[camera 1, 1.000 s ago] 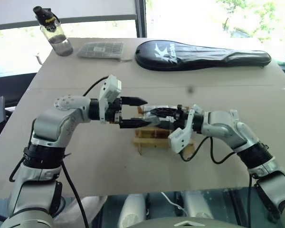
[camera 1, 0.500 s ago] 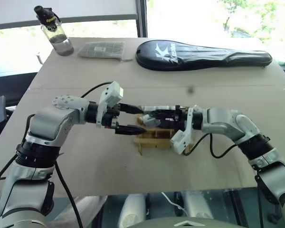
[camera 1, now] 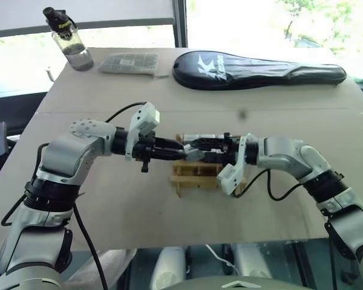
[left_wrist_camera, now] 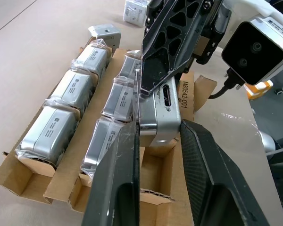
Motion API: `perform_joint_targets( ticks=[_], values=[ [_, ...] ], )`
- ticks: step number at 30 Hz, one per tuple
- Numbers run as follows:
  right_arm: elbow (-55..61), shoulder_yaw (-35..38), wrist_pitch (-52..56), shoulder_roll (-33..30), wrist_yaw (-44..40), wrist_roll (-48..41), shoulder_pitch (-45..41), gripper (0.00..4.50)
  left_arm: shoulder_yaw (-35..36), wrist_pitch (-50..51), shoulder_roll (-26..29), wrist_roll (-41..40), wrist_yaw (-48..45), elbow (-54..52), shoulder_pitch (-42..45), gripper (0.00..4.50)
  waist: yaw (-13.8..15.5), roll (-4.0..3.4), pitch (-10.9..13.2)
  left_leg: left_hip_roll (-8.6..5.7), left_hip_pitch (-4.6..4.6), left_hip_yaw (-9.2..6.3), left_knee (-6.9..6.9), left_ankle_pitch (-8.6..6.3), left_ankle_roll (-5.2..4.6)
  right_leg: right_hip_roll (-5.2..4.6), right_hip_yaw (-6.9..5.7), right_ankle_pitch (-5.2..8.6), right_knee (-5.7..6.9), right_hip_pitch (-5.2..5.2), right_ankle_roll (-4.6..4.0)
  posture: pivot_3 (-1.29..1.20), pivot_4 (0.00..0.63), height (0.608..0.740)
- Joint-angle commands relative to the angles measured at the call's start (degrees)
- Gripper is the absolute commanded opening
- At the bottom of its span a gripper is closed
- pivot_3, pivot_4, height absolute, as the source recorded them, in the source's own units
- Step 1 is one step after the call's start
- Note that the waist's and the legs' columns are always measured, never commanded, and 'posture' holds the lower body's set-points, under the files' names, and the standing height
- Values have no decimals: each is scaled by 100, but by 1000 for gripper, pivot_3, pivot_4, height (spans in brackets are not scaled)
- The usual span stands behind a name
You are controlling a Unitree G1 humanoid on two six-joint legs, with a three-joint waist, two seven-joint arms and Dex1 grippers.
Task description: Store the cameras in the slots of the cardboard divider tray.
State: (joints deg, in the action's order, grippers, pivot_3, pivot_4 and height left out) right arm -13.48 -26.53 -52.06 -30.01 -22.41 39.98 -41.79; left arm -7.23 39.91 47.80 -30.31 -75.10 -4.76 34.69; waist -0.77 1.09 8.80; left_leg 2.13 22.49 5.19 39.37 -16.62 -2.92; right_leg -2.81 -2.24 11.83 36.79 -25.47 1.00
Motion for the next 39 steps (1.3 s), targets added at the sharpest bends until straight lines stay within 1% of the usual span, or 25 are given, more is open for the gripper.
perform_joint_targets(
  ticks=[1, 8, 10, 11, 13, 14, 19, 21, 25, 28, 30, 31, 32, 34, 36, 38, 39],
  values=[
    [288, 82, 87, 57, 0, -161, -29, 1909, 1, 9, -41, -52, -102, -58, 50, 654, 0, 0, 0, 0, 0, 0, 0, 0, 0, 0, 0, 0, 0, 0, 0, 0, 150, 740],
    [397, 141, 296, 64, -77, -199, 80, 1909, -29, -35, -105, 54, -70, -33, 55, 654, 0, 0, 0, 0, 0, 0, 0, 0, 0, 0, 0, 0, 0, 0, 0, 0, 150, 740],
    [445, 184, 397, 53, -62, -171, 108, 2939, -35, -44, -121, 75, -66, -23, 62, 654, 1, 0, 0, 0, 0, 0, 0, 0, 0, 0, 0, 0, 0, 0, 0, 0, 150, 740],
    [455, 190, 436, 49, -69, -186, 117, 3316, -38, -54, -128, 89, -69, -15, 66, 654, 1, 0, 0, 0, 0, 1, 1, 0, 0, 0, 0, 0, 1, 0, 0, 0, 150, 740],
    [452, 174, 424, 37, -68, -251, 113, 4272, -44, -72, -135, 110, -80, 1, 74, 654, 1, 0, 0, 0, 0, 0, 1, 0, 0, 0, 0, 0, 1, 0, 0, 0, 150, 740],
    [449, 171, 426, 40, -81, -339, 123, 4432, -48, -100, -134, 122, -92, 9, 79, 654, 0, 0, 0, 0, 0, 0, 1, 0, 0, 0, 0, 0, 1, 0, 0, 0, 150, 740],
    [569, 287, 605, -57, -259, -849, 334, 4432, -43, -256, -73, 185, -229, 110, 160, 654, 5, 0, 0, 0, 0, 0, 1, 0, 0, 0, 0, 0, 1, 0, 0, 0, 150, 740],
    [761, 399, 717, -220, -412, -1142, 524, 4432, -31, -349, -14, 217, -343, 156, 218, 654, 9, 0, 0, 0, 1, 0, 1, 0, 0, 0, -1, 0, 1, 0, 0, 0, 150, 740],
    [1657, 930, 1582, -824, -1069, -2632, 1371, 4432, -67, -840, 157, 400, -780, 467, 448, 654, 67, 1, 0, -2, 6, -5, 2, 0, 0, -3, -5, 0, -3, 1, 0, 0, 150, 740],
    [2693, 1610, 3228, -1408, -1705, -4551, 2556, 4432, -152, -1571, 210, 625, -1183, 719, 500, 654, 97, 1, 0, -2, 5, -4, 0, -1, -1, -4, -5, 0, -4, 2, 0, 0, 150, 740],
    [3310, 2122, 4199, -1825, -2066, -5786, 3367, 4432, -229, -1877, 203, 773, -1328, 851, 534, 654, 145, 1, 0, -1, 4, -7, -1, -1, -1, -4, -9, 0, -4, 4, 0, 0, 150, 740],
    [3551, 2378, 4568, -1987, -2192, -6260, 3691, 4432, -262, -1993, 186, 847, -1369, 912, 552, 654, 148, 1, 0, -1, 4, -6, 0, -1, -1, -3, -9, 0, -3, 4, 0, 0, 150, 740],
    [3717, 2554, 4826, -2082, -2269, -6547, 3882, 4432, -278, -2072, 168, 903, -1400, 962, 566, 654, 152, 2, 0, -1, 1, -7, 0, -1, -1, -2, -8, -1, -2, 6, 0, 0, 150, 740],
    [3985, 3105, 5478, -2265, -2381, -7372, 4372, 4432, -304, -2162, 118, 958, -1467, 1010, 576, 654, 143, 3, 0, -1, -8, -2, 2, -2, -3, 2, -3, 0, -4, 13, 0, 0, 150, 740],
    [4134, 3946, 6185, -2508, -2864, -8378, 5203, 4432, -356, -2263, 45, 1025, -1472, 982, 544, 654, 161, 4, 0, 0, -22, -4, 5, -2, -6, 4, -2, 0, -4, 26, 1, 0, 150, 740],
    [4149, 4649, 6677, -2609, -3335, -9027, 5883, 4432, -380, -2281, -54, 1033, -1442, 993, 514, 654, 184, 8, 0, 0, -51, -12, 0, -17, -31, 3, -7, 2, -10, 60, 1, 0, 150, 740],
    [4110, 4947, 6820, -2545, -3543, -9333, 6110, 4432, -394, -2306, -89, 1049, -1437, 1004, 496, 654, 194, 9, -1, 0, -60, -15, -1, -20, -34, 3, -8, 2, -13, 71, 1, 0, 150, 740]
  ],
)
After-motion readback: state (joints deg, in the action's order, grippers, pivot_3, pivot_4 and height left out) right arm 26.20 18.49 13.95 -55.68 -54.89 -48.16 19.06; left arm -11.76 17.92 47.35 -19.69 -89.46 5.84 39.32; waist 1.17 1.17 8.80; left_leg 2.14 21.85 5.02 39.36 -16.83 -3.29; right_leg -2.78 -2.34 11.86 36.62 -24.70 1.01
